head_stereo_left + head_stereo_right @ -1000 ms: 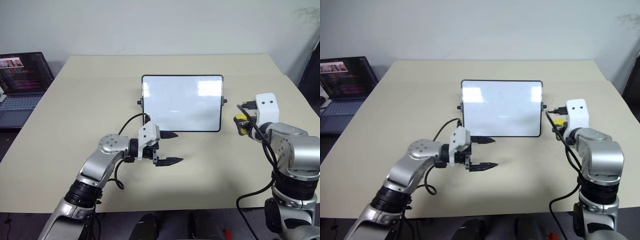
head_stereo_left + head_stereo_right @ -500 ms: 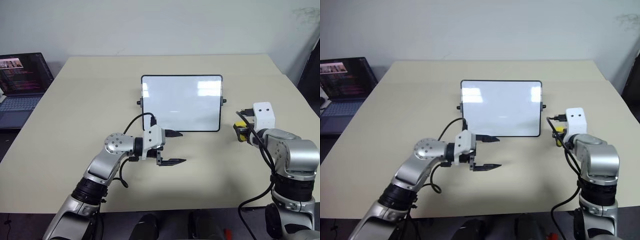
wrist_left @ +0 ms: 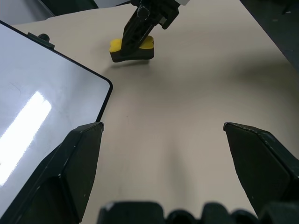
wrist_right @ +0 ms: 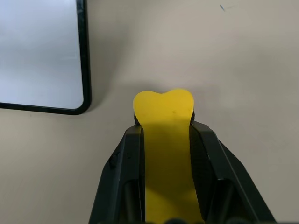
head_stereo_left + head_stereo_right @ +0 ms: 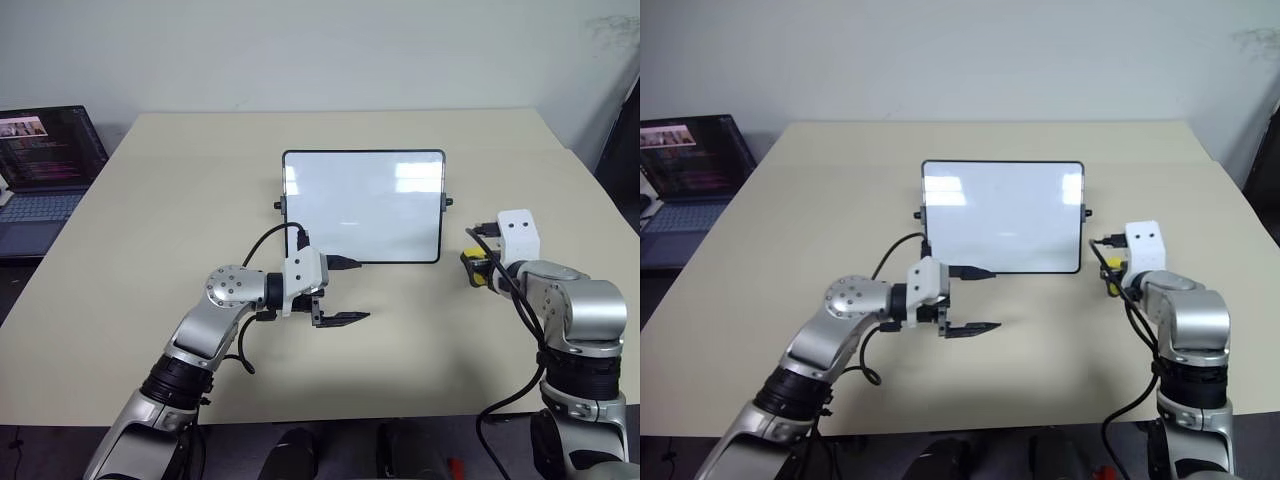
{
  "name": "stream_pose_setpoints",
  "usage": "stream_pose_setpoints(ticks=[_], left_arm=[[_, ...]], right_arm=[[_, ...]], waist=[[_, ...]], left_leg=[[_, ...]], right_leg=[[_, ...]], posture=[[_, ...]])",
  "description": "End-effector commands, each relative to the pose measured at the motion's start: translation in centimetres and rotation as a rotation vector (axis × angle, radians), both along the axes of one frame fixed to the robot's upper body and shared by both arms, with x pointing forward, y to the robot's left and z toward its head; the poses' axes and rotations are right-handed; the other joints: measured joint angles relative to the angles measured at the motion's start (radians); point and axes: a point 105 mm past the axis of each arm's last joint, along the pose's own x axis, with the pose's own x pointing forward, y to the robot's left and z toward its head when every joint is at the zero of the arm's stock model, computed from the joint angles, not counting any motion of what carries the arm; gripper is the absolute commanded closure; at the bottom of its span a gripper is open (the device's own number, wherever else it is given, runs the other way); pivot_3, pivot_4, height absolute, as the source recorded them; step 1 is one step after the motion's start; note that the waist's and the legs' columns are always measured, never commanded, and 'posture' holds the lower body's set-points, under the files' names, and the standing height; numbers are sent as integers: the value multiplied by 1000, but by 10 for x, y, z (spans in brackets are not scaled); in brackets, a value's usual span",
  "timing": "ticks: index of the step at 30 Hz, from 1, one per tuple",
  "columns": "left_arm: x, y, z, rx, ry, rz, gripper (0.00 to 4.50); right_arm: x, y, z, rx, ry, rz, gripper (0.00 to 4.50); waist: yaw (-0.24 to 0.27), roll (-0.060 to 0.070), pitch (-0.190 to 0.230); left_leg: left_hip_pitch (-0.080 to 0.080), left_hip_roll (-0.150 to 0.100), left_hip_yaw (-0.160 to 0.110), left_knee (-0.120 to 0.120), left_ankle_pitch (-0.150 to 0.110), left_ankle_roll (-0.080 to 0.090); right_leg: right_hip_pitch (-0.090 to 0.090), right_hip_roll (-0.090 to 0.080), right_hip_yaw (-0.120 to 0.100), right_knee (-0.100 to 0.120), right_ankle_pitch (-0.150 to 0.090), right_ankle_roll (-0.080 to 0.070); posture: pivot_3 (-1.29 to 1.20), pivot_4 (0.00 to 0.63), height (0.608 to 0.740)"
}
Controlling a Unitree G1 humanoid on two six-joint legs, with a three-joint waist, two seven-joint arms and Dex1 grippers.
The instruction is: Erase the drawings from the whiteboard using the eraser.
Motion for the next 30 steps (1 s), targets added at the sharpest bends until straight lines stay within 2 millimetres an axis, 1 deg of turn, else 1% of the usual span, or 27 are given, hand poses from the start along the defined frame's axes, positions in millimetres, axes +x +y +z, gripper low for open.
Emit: stream_pose_setpoints(ticks=[1,6,8,9,15,16,21,24,27,30], left_arm=[[3,4,10,-11,-50,15,0],[3,5,10,-9,-49,18,0],[3,5,11,-13,-49,20,0],[3,5,11,-17,-47,21,0],[3,5,12,-13,-49,22,0],[3,5,12,-12,-49,22,0],[3,5,12,-16,-45,26,0],[5,8,18,-58,-27,55,0],[11,18,24,-97,-17,129,0],[22,32,29,-143,-29,255,0]], right_arm=[[3,-2,6,-4,-35,3,3541],[4,-2,6,-1,-33,0,3541],[4,-2,6,-1,-33,1,2779],[4,-2,6,0,-33,2,2571],[5,-3,6,-7,-39,-5,364],[5,-4,6,-9,-40,-8,50],[6,-8,9,-23,-48,-23,18],[6,-6,13,11,-56,-40,18],[4,-8,23,10,-88,-54,18],[1,-14,34,-4,-137,-82,18]], waist=[[0,0,0],[0,0,0],[0,0,0],[0,0,0],[0,0,0],[0,0,0],[0,0,0],[-1,0,0],[-1,0,0],[-1,0,0]], left_leg=[[0,0,0,0,0,0],[3,0,2,0,0,0],[3,0,3,1,0,1],[4,0,3,1,0,1],[4,0,3,1,0,1],[4,0,3,1,0,1],[5,0,4,1,0,1],[5,0,4,1,0,1],[6,0,5,1,0,1],[6,0,5,1,0,1]], right_leg=[[0,0,0,1,0,0],[0,0,2,5,0,0],[0,0,2,5,0,0],[0,0,2,6,0,0],[1,0,3,6,0,0],[1,0,3,6,0,0],[1,0,3,6,0,0],[1,0,4,7,0,0],[1,0,4,7,0,0],[1,0,4,7,0,0]], posture=[[0,150,740],[0,150,740],[0,150,740],[0,150,740],[0,150,740],[0,150,740],[0,150,740],[0,150,740],[0,150,740],[0,150,740]])
